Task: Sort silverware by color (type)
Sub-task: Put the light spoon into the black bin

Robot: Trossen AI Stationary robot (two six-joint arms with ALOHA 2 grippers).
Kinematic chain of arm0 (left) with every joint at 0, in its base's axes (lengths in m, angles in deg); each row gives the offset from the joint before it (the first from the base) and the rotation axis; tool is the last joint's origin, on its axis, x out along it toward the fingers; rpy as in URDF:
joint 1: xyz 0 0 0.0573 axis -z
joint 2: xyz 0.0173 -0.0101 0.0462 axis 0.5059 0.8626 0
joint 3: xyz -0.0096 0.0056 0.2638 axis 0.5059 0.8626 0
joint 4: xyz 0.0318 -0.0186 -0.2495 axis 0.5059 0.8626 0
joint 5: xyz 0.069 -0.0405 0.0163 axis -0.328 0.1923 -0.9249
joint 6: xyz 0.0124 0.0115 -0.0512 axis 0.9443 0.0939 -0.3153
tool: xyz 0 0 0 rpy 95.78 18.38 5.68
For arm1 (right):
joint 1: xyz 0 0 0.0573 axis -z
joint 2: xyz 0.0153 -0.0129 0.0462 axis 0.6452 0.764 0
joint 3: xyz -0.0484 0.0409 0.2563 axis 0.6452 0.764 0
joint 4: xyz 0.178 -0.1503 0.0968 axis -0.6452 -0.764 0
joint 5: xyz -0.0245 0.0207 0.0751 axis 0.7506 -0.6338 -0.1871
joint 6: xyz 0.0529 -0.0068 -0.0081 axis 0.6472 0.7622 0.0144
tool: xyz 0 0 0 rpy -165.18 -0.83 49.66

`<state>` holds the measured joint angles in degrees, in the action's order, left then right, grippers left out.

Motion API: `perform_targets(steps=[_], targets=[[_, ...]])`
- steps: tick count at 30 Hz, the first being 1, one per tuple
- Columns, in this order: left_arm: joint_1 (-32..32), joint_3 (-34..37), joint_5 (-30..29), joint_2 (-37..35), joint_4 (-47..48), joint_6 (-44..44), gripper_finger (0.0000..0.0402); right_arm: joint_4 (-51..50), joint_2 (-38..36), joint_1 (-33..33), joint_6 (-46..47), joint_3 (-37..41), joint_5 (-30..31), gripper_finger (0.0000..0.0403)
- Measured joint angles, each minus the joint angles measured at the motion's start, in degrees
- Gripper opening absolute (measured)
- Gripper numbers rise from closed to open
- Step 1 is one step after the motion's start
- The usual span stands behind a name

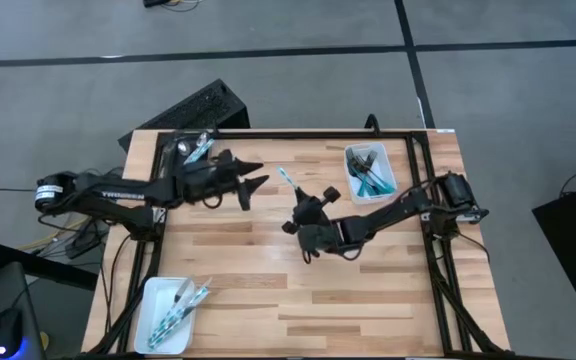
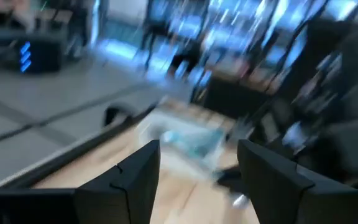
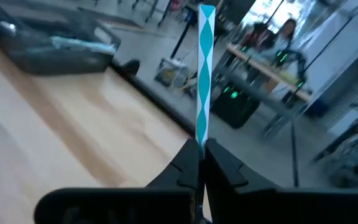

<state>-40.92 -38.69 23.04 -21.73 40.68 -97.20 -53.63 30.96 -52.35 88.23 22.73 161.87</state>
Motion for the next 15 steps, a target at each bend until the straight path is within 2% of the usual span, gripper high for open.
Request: perform_targets(steps=[2,3,10,15], targets=[[1.11,2.07,0.60,0.90,-9.00,-0.07,0.0201,3.61,0.00,-0.42,-4.67,-0.01,0.97,0.0033],[1.55,2.86,1.12,0.88,-10.64,0.61,0.0201,5.48,0.00,-0.56,-7.00,-0.01,1.02,0.0033],[2.50,3.24,1.28,2.60,-11.47,1.60,0.0201,17.61,0.00,-0.56,-19.13,-0.01,0.81,0.0033],[2.47,2.73,1.78,6.99,-17.43,2.34,0.0201,22.92,0.00,-0.69,-23.48,-0.01,-3.80,0.0031]])
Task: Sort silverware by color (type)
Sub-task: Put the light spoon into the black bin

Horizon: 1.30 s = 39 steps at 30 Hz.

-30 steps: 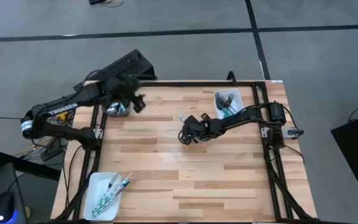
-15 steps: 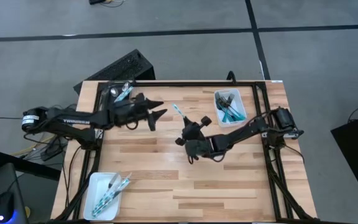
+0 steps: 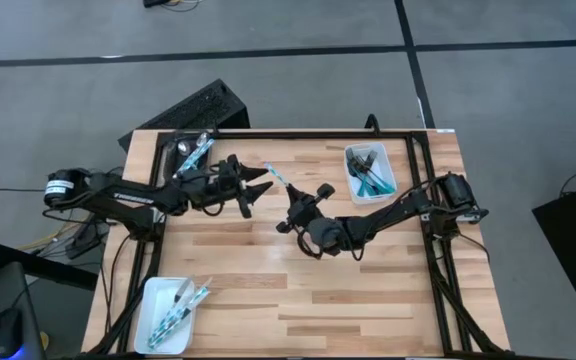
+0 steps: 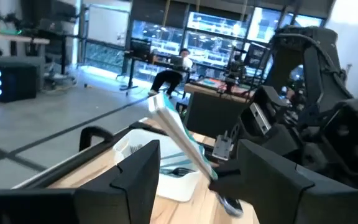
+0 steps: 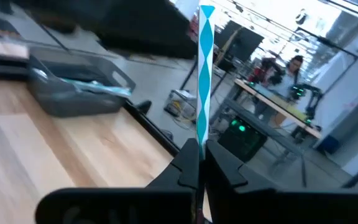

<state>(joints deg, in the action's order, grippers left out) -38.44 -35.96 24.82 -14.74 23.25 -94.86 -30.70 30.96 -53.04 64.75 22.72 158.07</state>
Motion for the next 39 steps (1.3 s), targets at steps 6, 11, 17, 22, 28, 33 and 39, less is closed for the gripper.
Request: perform_targets(steps=[6,11,17,22,28,33,39], targets=[[0.02,-2.12,1.36,4.02,-2.63,2.60,0.0197,-0.16,0.00,-0.85,-0.81,-0.57,-1.35,0.0031],[-0.02,-2.16,0.96,3.69,-4.34,6.62,0.0128,-0.53,0.00,-1.18,-1.13,-0.57,-1.18,0.0032],[0.16,-2.31,3.64,3.46,-3.65,8.52,0.0017,-0.92,0.10,-1.35,-0.80,-0.57,-1.88,0.0038],[-1.18,-3.90,-0.43,-1.05,10.54,13.64,0.0015,-5.61,0.07,-1.75,5.75,-0.57,-1.82,0.0069],[-7.49,-20.22,-19.69,-7.88,60.81,19.29,0.0014,-8.80,-0.74,-2.91,11.08,-0.90,-7.09,0.0109],[-16.74,-33.07,-23.45,-6.34,86.44,18.22,0.0014,-12.19,-0.79,-2.84,12.41,-3.71,-9.16,0.0118],[-30.31,-36.24,-18.40,-2.50,99.98,14.54,0.0014,-22.62,-0.76,-2.82,20.01,-6.66,-13.83,0.0118]])
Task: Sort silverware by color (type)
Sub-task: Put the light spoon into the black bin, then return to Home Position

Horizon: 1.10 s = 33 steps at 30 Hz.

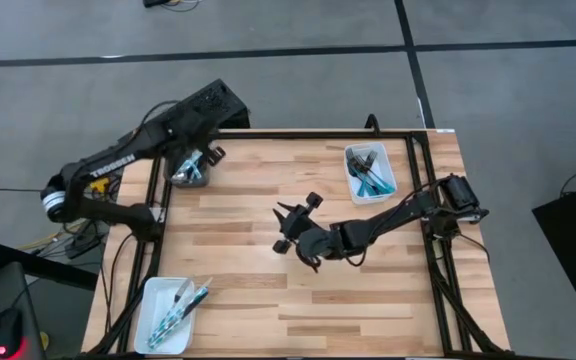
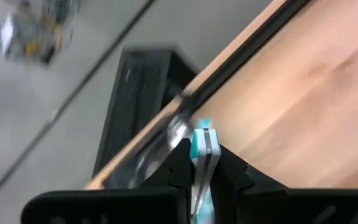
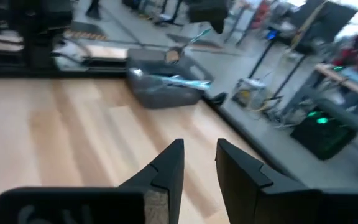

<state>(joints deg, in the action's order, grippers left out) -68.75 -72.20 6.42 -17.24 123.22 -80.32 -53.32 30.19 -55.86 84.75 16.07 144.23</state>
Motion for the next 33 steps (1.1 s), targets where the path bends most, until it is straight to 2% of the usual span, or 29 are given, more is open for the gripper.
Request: perform_targets(steps=[4,8,10,14,19,22,25,30,31,33], targets=[[-7.56,0.15,0.57,4.40,2.85,-0.27,0.0023,-8.13,0.00,0.00,4.39,-2.30,-4.44,0.0118],[-12.56,0.18,4.65,8.33,3.51,-1.43,0.0032,-19.61,-0.70,0.42,10.17,-4.83,-6.46,0.0118],[-13.92,0.18,6.02,10.06,4.02,-2.31,0.0037,-28.06,-3.09,1.07,13.44,-6.11,-9.97,0.0118],[-15.07,0.18,6.35,11.91,5.02,-2.39,0.0059,-37.16,-10.06,2.89,16.21,-6.51,-16.84,0.0118],[-14.51,0.82,5.21,9.67,2.95,-0.43,0.0097,-34.32,-18.33,4.78,12.92,0.40,-25.46,0.0118],[-12.86,3.65,6.23,4.36,-1.15,0.21,0.0116,-29.35,-24.27,5.87,12.88,7.66,-29.27,0.0118],[-10.17,8.57,10.72,-4.43,-6.25,0.69,0.0124,-23.42,-30.44,6.61,13.20,16.57,-32.31,0.0118],[-1.29,19.70,26.18,-24.92,-18.20,-3.84,0.0125,-11.92,-45.26,5.14,12.99,28.61,-42.90,0.0118],[1.36,22.18,28.98,-29.35,-21.40,-4.67,0.0126,-10.33,-48.59,4.49,12.77,30.03,-43.59,0.0118],[7.50,27.62,30.98,-37.95,-28.05,-7.80,0.0126,-11.14,-55.11,3.53,12.06,32.40,-43.29,0.0118]])
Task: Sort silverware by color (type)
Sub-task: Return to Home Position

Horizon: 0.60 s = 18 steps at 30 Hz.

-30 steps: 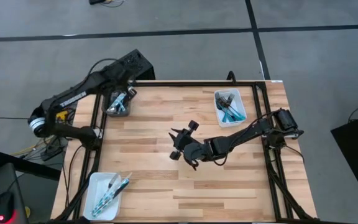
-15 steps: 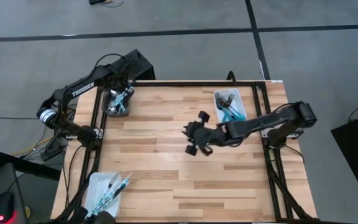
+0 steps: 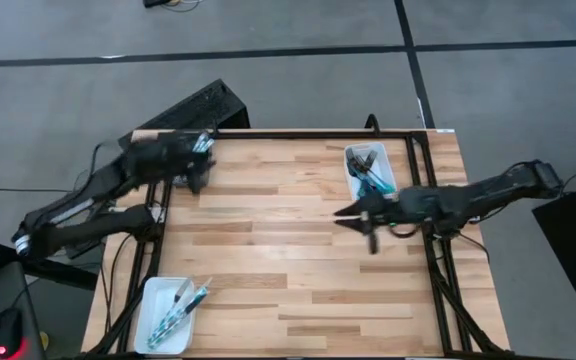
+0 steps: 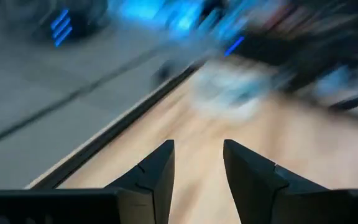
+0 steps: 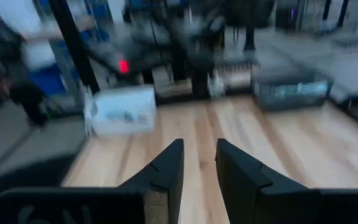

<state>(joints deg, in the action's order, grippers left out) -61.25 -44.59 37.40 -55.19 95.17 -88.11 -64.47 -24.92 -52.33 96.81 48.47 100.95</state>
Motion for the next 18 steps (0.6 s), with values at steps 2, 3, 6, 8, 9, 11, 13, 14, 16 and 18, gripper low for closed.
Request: perform_targets(steps=[2,3,6,8,9,11,13,14,16,18], targets=[[5.89,5.41,0.32,-7.94,-7.55,-2.20,0.0126,0.63,-5.49,-0.48,-0.97,1.80,0.43,0.0118],[8.68,8.24,0.24,-12.02,-11.07,-2.52,0.0126,0.04,-8.02,-0.68,-1.48,2.85,0.54,0.0118],[15.46,15.54,-1.06,-22.60,-20.35,-2.37,0.0123,0.55,-13.78,-1.36,-2.36,5.30,0.53,0.0113],[18.37,18.83,-3.98,-28.39,-20.60,-0.69,0.0119,-1.93,-16.67,-1.19,-2.31,6.95,0.51,0.0103],[19.43,20.07,-5.58,-30.72,-20.12,0.21,0.0116,-2.28,-17.69,-1.16,-2.30,7.51,0.53,0.0097],[20.86,21.36,-6.81,-32.41,-20.08,1.52,0.0109,-3.16,-19.74,-1.15,-2.36,9.24,0.57,0.0084],[21.64,21.38,-6.49,-31.95,-18.96,2.54,0.0101,-5.06,-22.22,-1.15,-3.19,10.52,0.33,0.0071],[21.95,21.15,-5.91,-31.20,-18.97,3.44,0.0096,-6.02,-23.54,-1.21,-3.19,11.08,0.27,0.0065],[22.41,20.56,-4.68,-29.71,-19.92,4.72,0.0087,-5.34,-25.95,-1.24,-3.22,12.42,0.31,0.0056],[22.81,20.76,-3.81,-29.71,-18.63,5.41,0.0079,-5.46,-28.82,-1.26,-3.12,14.27,0.29,0.0050]])
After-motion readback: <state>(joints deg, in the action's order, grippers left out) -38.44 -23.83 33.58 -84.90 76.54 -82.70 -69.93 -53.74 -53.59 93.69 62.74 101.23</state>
